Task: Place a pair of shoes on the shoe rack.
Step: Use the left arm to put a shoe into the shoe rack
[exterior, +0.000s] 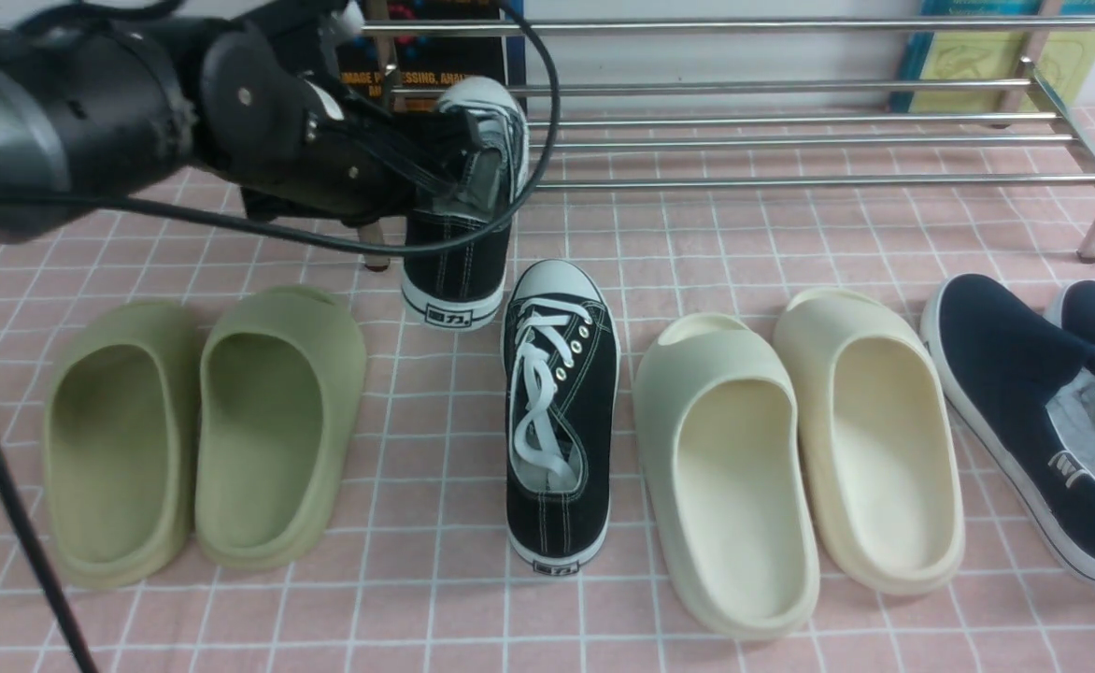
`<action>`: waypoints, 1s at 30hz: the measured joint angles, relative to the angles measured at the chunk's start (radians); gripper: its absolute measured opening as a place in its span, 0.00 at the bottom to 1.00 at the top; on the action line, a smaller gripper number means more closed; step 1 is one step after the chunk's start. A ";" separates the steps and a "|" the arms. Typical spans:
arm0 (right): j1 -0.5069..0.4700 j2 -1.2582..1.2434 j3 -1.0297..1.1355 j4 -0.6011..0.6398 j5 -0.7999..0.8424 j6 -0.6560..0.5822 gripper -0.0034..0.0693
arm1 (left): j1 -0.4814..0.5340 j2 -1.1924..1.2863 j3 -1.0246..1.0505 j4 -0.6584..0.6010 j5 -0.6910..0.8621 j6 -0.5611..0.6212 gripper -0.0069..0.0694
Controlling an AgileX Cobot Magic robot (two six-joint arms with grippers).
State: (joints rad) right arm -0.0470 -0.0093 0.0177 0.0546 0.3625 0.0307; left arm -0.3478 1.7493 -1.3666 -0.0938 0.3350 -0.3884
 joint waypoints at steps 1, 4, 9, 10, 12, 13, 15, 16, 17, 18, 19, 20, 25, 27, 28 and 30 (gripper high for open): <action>0.000 0.000 0.000 0.000 0.000 0.000 0.38 | 0.000 0.003 0.000 -0.002 -0.005 0.001 0.12; 0.000 0.000 0.000 0.000 0.000 0.000 0.38 | 0.000 0.040 0.000 -0.007 -0.086 0.004 0.12; 0.000 0.000 0.000 0.000 0.000 0.000 0.38 | 0.003 0.111 -0.083 -0.010 -0.123 0.004 0.12; 0.000 0.000 0.000 0.000 0.000 0.000 0.38 | 0.003 0.118 -0.089 -0.010 -0.122 0.004 0.12; 0.000 0.000 0.000 0.000 0.000 0.000 0.38 | 0.005 0.163 -0.167 -0.010 -0.112 0.004 0.12; 0.000 0.000 0.000 0.000 0.000 0.000 0.38 | 0.005 0.185 -0.201 -0.010 -0.105 0.004 0.12; 0.000 0.000 0.000 0.000 0.000 0.000 0.38 | 0.005 0.230 -0.271 -0.010 -0.086 0.005 0.12; 0.000 0.000 0.000 0.000 0.000 0.000 0.38 | 0.005 0.248 -0.298 -0.010 -0.078 0.005 0.12; 0.000 0.000 0.000 0.000 0.000 0.000 0.38 | 0.005 0.278 -0.334 -0.010 -0.069 0.005 0.12; 0.000 0.000 0.000 0.000 0.000 0.000 0.38 | 0.006 0.282 -0.339 -0.010 -0.067 0.005 0.12; 0.000 0.000 0.000 0.000 0.000 0.000 0.38 | 0.008 0.309 -0.380 -0.010 -0.055 0.005 0.12; 0.000 0.000 0.000 0.000 0.000 0.000 0.38 | 0.010 0.328 -0.404 -0.011 -0.050 0.005 0.12; 0.000 0.000 0.000 0.000 0.000 0.000 0.38 | 0.027 0.376 -0.450 -0.011 -0.038 0.005 0.12; 0.000 0.000 0.000 0.000 0.000 0.000 0.38 | 0.030 0.382 -0.452 -0.011 -0.039 0.005 0.12; 0.000 0.000 0.000 0.000 0.000 0.000 0.38 | 0.033 0.391 -0.454 -0.011 -0.037 0.005 0.13; 0.000 0.000 0.000 0.000 0.000 0.000 0.38 | 0.034 0.395 -0.454 -0.011 -0.037 0.005 0.13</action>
State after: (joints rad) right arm -0.0470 -0.0093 0.0177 0.0546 0.3625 0.0307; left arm -0.3133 2.1447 -1.8201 -0.1053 0.2982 -0.3838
